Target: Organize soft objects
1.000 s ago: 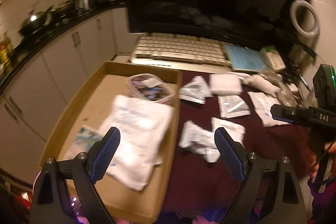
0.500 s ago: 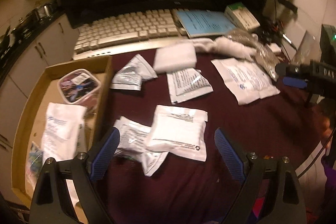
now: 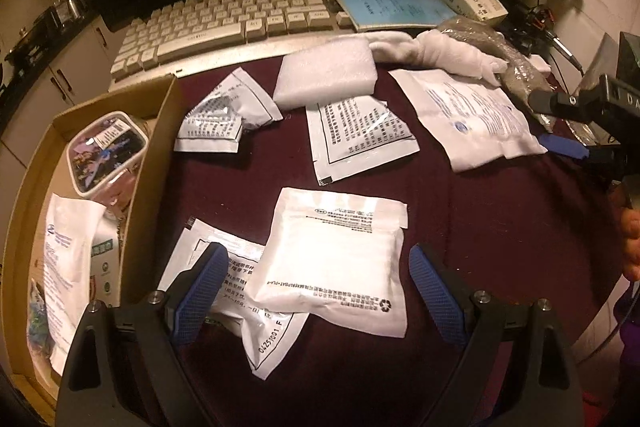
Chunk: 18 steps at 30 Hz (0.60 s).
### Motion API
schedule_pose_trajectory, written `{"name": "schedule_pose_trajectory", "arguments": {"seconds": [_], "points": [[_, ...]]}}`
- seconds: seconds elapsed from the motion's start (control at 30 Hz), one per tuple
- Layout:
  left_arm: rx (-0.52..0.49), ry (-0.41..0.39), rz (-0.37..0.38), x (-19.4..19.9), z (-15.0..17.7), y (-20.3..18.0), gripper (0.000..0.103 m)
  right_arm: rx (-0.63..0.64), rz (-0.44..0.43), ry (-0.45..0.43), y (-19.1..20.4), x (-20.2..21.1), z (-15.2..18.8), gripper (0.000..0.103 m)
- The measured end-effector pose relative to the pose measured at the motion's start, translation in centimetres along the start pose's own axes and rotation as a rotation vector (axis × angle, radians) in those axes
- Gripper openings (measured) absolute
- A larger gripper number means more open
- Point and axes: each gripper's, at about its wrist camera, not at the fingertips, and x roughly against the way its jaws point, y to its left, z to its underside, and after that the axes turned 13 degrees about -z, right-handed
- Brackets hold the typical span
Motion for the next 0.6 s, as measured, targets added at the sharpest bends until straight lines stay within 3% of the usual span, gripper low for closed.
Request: {"name": "schedule_pose_trajectory", "arguments": {"seconds": [0.23,0.33,0.5,0.6], "points": [[-0.025,-0.017,0.010,-0.2,0.2,-0.4,0.091,-0.004,-0.027,-0.016,1.3,-2.1,-0.4,0.077],[-0.042,-0.026,0.007,-0.4,0.2,-0.8,0.075,-0.006,-0.025,-0.023,1.6,-2.8,-0.6,0.070],[-0.036,-0.035,0.046,-0.4,0.2,-0.6,0.065,-0.034,-0.073,-0.005,1.2,-3.6,-0.6,0.026],[-0.010,-0.043,0.067,-0.3,0.3,-0.1,0.060,-0.029,-0.109,-0.005,1.6,-3.6,-0.5,0.020]]}}
